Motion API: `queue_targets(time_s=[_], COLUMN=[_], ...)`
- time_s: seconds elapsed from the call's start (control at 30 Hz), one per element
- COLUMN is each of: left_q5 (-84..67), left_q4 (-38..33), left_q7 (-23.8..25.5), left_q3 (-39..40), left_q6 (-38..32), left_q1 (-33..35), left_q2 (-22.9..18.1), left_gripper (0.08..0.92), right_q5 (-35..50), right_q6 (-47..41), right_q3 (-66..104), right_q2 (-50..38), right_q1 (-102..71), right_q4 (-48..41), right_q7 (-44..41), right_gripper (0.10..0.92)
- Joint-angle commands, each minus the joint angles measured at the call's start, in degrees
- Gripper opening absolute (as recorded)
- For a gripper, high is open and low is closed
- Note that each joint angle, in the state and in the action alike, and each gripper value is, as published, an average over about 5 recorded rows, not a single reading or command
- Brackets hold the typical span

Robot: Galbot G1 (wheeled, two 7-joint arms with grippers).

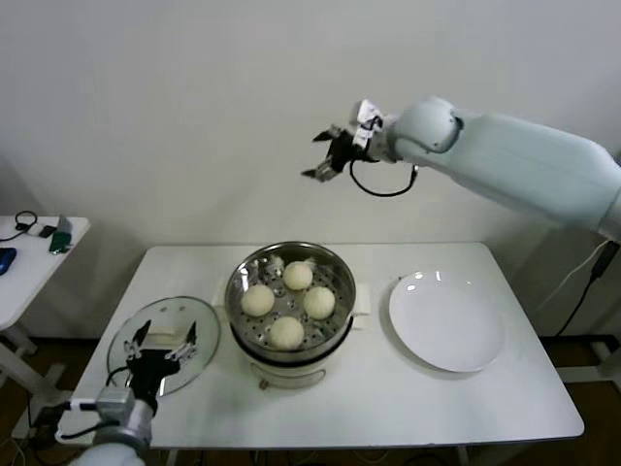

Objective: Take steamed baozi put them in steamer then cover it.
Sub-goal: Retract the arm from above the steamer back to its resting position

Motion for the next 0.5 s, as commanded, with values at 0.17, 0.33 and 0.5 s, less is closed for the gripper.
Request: queue_targets(time_s=[0.17, 0.33, 0.5], left_q5=[2.04, 3.75, 6.15], left_q4=[-0.36, 0.64, 2.52], left_q7=[-0.23, -0.01, 0.41], left_q3=[0.33, 0.27, 0.02], left_q6=[0.06, -2.07, -5.77], left_q1=[-2.02, -2.42, -3.31], left_q2=[0.38, 1.12, 1.26], left_gripper=[0.823, 0.823, 0.823], right_q5=[-3.62, -7.66, -13.12], right_q6=[4.41, 8.21, 12.84], right_q3=[59.45, 89.29, 108.91], right_q2=[-27.88, -26.80, -18.42], right_q1=[-55.97, -87.04, -108.34], right_q4=[16.22, 21.80, 26.57], right_q7=[17.61, 13.72, 8.68], right_gripper=[0.823, 0.823, 0.823])
